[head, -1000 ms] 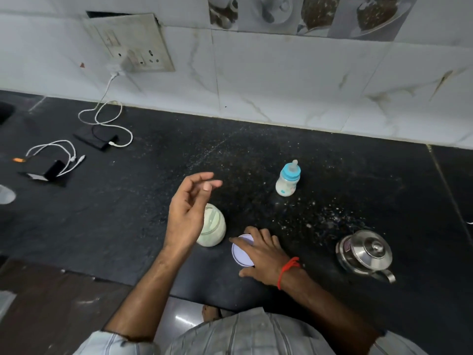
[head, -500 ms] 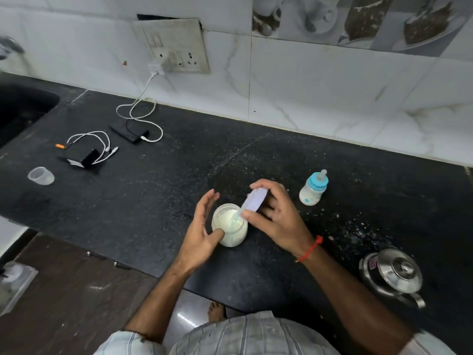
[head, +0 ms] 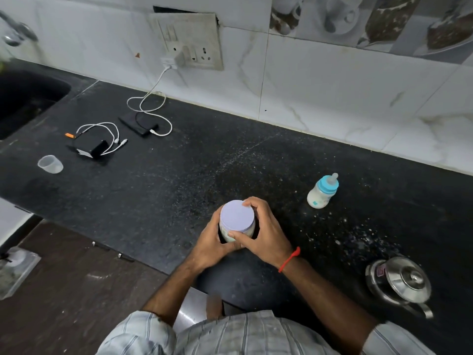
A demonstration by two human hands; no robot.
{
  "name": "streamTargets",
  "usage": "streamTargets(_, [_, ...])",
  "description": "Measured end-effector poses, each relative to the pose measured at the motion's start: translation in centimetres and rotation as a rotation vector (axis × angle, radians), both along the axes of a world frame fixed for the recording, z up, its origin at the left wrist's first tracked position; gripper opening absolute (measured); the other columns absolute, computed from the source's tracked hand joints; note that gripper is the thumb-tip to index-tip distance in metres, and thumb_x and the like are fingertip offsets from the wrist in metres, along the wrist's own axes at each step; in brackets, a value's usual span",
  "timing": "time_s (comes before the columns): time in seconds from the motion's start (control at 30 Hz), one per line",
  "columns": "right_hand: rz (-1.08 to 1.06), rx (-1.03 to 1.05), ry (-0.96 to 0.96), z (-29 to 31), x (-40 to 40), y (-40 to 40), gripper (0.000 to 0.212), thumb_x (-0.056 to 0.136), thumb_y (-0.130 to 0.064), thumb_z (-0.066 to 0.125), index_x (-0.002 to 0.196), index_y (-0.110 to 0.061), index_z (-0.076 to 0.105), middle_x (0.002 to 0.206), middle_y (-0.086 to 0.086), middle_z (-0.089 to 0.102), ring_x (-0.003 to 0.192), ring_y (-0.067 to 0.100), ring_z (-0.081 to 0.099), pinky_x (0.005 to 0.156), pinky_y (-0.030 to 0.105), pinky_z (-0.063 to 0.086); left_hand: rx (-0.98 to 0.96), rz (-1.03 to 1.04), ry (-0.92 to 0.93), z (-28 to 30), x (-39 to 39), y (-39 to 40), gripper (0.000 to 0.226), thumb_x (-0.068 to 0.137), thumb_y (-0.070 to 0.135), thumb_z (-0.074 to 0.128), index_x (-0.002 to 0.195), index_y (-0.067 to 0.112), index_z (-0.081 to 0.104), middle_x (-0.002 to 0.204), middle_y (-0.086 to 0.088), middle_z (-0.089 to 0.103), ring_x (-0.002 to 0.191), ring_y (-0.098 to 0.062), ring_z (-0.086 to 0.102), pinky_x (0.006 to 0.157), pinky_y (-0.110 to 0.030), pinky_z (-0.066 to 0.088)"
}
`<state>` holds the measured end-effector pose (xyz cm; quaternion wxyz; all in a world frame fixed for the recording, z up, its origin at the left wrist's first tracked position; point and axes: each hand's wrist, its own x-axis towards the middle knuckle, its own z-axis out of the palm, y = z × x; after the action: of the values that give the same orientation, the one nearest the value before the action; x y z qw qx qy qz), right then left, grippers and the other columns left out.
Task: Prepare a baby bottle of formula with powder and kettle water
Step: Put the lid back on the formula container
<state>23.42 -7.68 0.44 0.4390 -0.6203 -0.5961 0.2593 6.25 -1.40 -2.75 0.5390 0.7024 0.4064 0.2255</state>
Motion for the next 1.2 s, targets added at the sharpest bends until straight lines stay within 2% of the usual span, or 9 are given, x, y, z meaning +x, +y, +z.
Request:
streamTargets(0.27, [-0.047,-0.123,-0.177,-0.4,-1.1,1.2,0.095,0.066,-0.047,0.087,0.146,-0.022,0.042,0.133,0.001,0.031,0.123,0.014,0.045,0.103,0.024,0.045,0.034,0.008,0.067,-0.1,-0.2,0.6,0.093,0.06,0.052,0.085,0.138,0.052,0.035,0.135,0.028,0.053,0.123,0.014,0.05,0.096,-0.005,0.041])
streamTargets(0.4, [-0.043,-0.19,-0.046,-0.2,-1.0,0.9,0.093,0.064,-0.062,0.078,0.143,-0.024,0.046,0.134,-0.004,0.032,0.122,0.007,0.043,0.1,0.008,0.037,0.061,0.004,0.1,-0.5,-0.3,0.7,0.094,0.065,0.043,0.093,0.139,0.054,0.035,0.135,0.029,0.053,0.126,0.01,0.051,0.097,-0.006,0.041])
streamTargets(0.53, [-0.244,0.018,0.104,-0.2,1.1,0.3,0.039,0.088,-0.048,0.061,0.092,-0.01,0.07,0.106,-0.001,0.061,0.095,0.011,0.065,0.081,0.037,0.059,0.073,0.031,0.104,-0.4,-0.2,0.8,0.099,0.062,0.042,0.096,0.143,0.043,0.039,0.139,0.022,0.056,0.132,-0.001,0.05,0.111,-0.024,0.039])
streamTargets(0.6, [-0.279,0.027,0.071,-0.3,2.0,0.1,0.034,0.093,-0.039,0.06,0.079,-0.008,0.064,0.095,-0.001,0.06,0.084,0.012,0.065,0.067,0.037,0.059,0.081,0.039,0.113,-0.3,0.0,1.0,0.1,0.062,0.042,0.096,0.143,0.043,0.037,0.138,0.024,0.054,0.135,-0.004,0.047,0.115,-0.028,0.037])
streamTargets(0.7, [-0.121,0.001,0.065,-0.2,2.4,-0.1,0.018,0.091,-0.022,0.067,0.106,-0.012,0.066,0.118,-0.001,0.058,0.102,0.009,0.063,0.072,0.027,0.059,0.086,0.042,0.121,-0.4,0.0,1.0,0.1,0.061,0.042,0.096,0.144,0.04,0.04,0.137,0.023,0.055,0.134,-0.006,0.049,0.116,-0.034,0.039])
streamTargets(0.8, [0.042,-0.067,-0.06,-0.1,2.3,0.5,0.054,0.088,-0.025,0.062,0.14,-0.019,0.055,0.145,-0.005,0.046,0.125,0.01,0.055,0.09,0.026,0.056,0.081,0.041,0.114,-0.5,0.0,0.9,0.102,0.061,0.047,0.095,0.147,0.036,0.042,0.138,0.019,0.058,0.133,-0.007,0.052,0.115,-0.038,0.042])
streamTargets(1.0, [-0.029,0.054,-0.166,2.5,3.9,1.4,0.023,0.093,-0.034,0.056,0.082,-0.015,0.059,0.097,-0.002,0.057,0.084,0.015,0.06,0.066,0.04,0.054,0.084,0.015,0.119,-0.5,-0.1,1.0,0.104,0.058,0.057,0.092,0.145,0.043,0.036,0.14,0.027,0.052,0.138,-0.006,0.046,0.119,-0.037,0.036])
streamTargets(1.07, [0.145,0.009,-0.255,3.5,4.1,1.7,0.018,0.09,-0.031,0.061,0.103,-0.02,0.058,0.115,-0.003,0.053,0.102,0.016,0.058,0.08,0.041,0.057,0.08,0.02,0.118,-0.5,-0.1,1.0,0.101,0.061,0.046,0.095,0.144,0.041,0.038,0.137,0.027,0.053,0.133,-0.002,0.048,0.115,-0.032,0.039])
streamTargets(1.2, [0.576,-0.289,-0.617,5.4,3.6,3.7,0.08,0.085,-0.027,0.065,0.151,-0.048,0.025,0.158,-0.008,0.022,0.138,0.021,0.034,0.103,0.041,0.047,0.075,0.009,0.113,-0.6,-0.1,1.0,0.093,0.063,0.043,0.094,0.139,0.043,0.041,0.132,0.029,0.057,0.123,0.014,0.051,0.102,-0.012,0.041])
